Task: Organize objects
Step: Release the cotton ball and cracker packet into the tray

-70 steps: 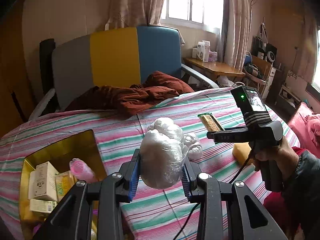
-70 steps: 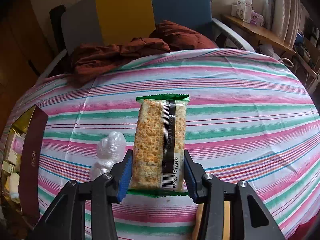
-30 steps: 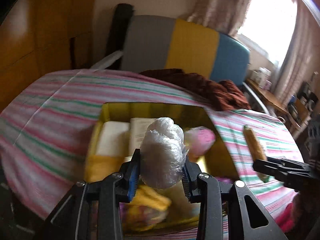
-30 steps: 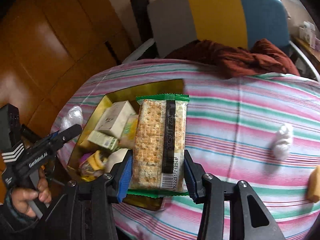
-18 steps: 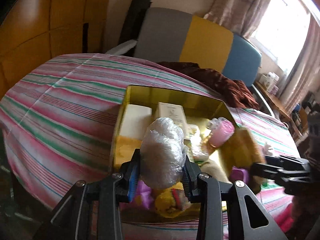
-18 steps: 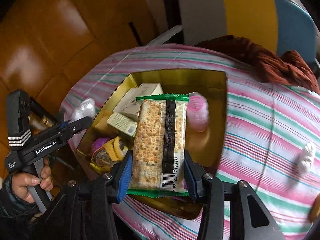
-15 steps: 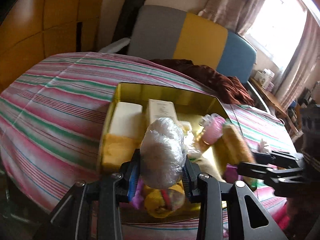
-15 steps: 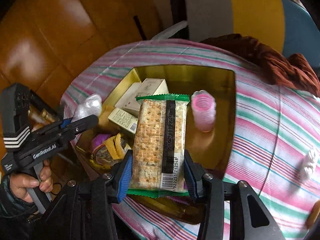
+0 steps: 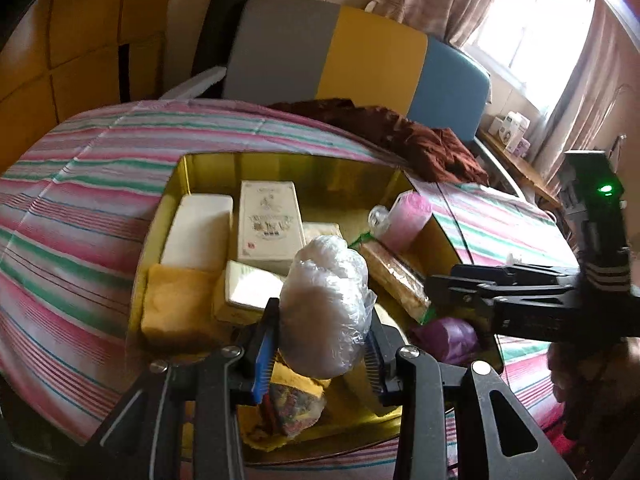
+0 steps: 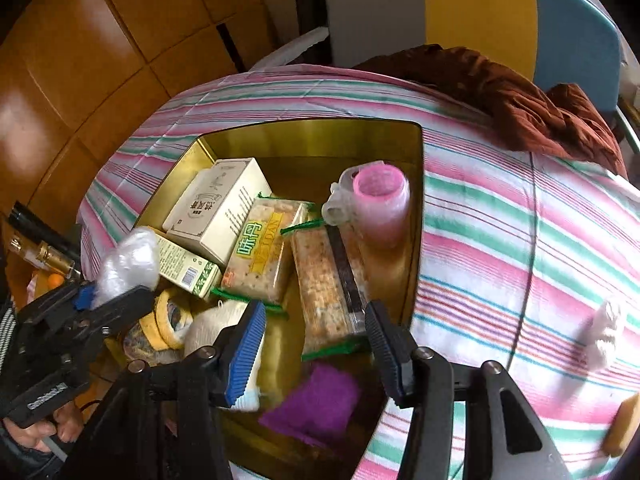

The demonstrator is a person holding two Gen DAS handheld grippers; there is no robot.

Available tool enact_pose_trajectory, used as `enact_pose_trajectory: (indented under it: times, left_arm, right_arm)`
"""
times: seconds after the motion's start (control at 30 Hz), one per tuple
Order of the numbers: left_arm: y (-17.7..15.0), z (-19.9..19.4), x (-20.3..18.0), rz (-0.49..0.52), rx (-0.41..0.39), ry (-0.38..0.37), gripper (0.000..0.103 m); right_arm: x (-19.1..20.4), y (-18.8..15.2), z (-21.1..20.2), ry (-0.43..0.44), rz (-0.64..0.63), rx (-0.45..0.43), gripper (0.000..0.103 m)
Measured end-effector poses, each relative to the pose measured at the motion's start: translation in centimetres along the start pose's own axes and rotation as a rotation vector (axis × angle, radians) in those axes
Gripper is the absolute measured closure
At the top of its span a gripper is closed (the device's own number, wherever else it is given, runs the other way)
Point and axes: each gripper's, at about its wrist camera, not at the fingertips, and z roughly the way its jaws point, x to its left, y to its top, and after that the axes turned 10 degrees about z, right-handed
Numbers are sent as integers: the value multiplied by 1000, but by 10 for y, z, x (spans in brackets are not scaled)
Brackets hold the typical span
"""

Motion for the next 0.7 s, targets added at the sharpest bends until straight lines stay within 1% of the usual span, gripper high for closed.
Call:
enact_pose_trajectory:
  times: [0.07, 0.1, 0.13, 0.17, 0.5, 0.57, 0.7]
  left_arm:
    - [-1, 3, -1, -4, 4, -2, 63]
    - [-1, 4, -2, -4, 6, -7, 59]
    - [-1, 4, -2, -6, 8, -10, 52]
    - [-2, 4, -2, -13, 4, -7, 49]
    - [-4, -5, 4, -12, -10, 43, 44]
    - [-4, -8, 3, -7, -18, 51, 41]
    - [-3, -14, 0, 6, -28, 67, 40]
  right_arm:
    - [-3, -3, -4, 11, 20, -11, 51]
    - [-2, -6, -7, 13, 24, -14, 51]
    - [-2, -8, -9, 14, 28, -17, 50]
    - [-2, -11, -11, 16, 31, -20, 50]
    - [9, -28, -27, 17, 31, -59, 50]
    - [12, -32, -28, 15, 27, -61, 50]
    - [18, -38, -29, 4, 14, -63, 50]
